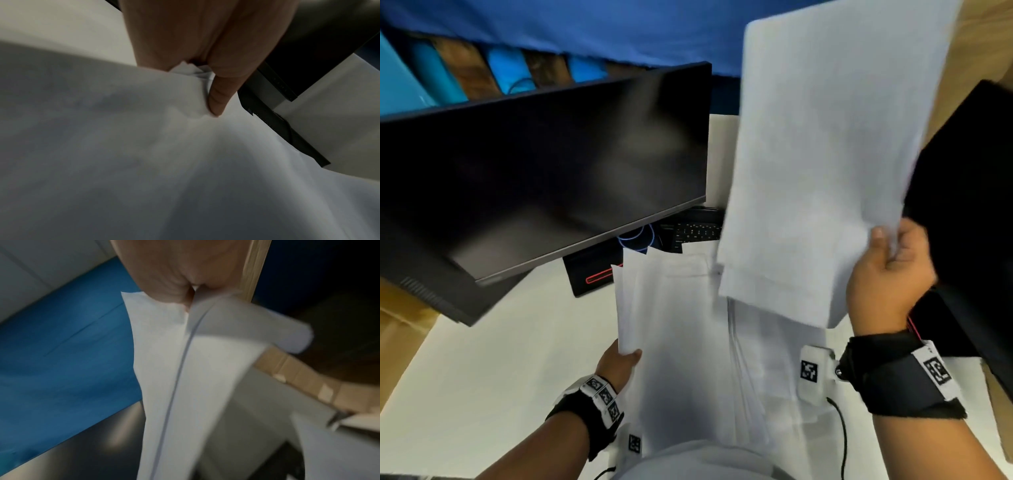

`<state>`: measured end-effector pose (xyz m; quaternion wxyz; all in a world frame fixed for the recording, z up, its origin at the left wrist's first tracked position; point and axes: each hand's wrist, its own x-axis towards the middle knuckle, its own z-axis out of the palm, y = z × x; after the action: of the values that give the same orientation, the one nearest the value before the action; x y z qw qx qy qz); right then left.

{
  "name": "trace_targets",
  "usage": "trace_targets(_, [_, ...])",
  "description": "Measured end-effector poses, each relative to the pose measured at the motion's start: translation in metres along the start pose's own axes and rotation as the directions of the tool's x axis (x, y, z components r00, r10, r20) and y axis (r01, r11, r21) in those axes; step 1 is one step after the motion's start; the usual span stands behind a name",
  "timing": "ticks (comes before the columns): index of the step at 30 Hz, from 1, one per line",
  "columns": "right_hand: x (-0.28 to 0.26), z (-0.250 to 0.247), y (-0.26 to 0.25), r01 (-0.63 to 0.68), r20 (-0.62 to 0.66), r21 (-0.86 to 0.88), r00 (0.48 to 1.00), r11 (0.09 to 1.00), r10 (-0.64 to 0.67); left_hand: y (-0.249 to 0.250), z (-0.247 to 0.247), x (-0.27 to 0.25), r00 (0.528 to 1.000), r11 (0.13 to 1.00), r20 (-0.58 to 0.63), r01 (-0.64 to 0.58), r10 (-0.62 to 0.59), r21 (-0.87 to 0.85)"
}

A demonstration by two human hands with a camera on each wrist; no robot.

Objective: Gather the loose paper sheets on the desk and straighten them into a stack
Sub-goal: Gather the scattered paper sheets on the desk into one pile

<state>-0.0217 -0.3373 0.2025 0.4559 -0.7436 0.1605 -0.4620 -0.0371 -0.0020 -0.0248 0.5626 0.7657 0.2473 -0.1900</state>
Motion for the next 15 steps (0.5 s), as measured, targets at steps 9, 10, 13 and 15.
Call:
trace_targets(9, [-0.143, 0.045, 0.091, -0.169, 0.676, -0.418, 0.599, 0.893, 0.429, 0.006, 0.0, -0.006, 0.997, 0.988, 0.053, 0.068, -0.061, -0.139])
trace_targets(10, [-0.152, 0.043, 0.099, -0.19, 0.707, -0.456, 0.516, 0.869, 0.484, 0.006, -0.001, -0.006, 0.994, 0.978, 0.079, 0.084, -0.07, -0.19])
trace_targets(13, [-0.165, 0.044, 0.112, -0.16, 0.792, -0.523, 0.271, 0.837, 0.547, 0.003, -0.001, -0.006, 0.992, 0.977, 0.118, 0.056, -0.032, -0.206])
trace_targets(15, [-0.166, 0.048, 0.116, -0.111, 0.825, -0.527, 0.17, 0.843, 0.538, -0.005, 0.001, -0.002, 0.996, 0.993, 0.093, 0.009, 0.003, -0.119])
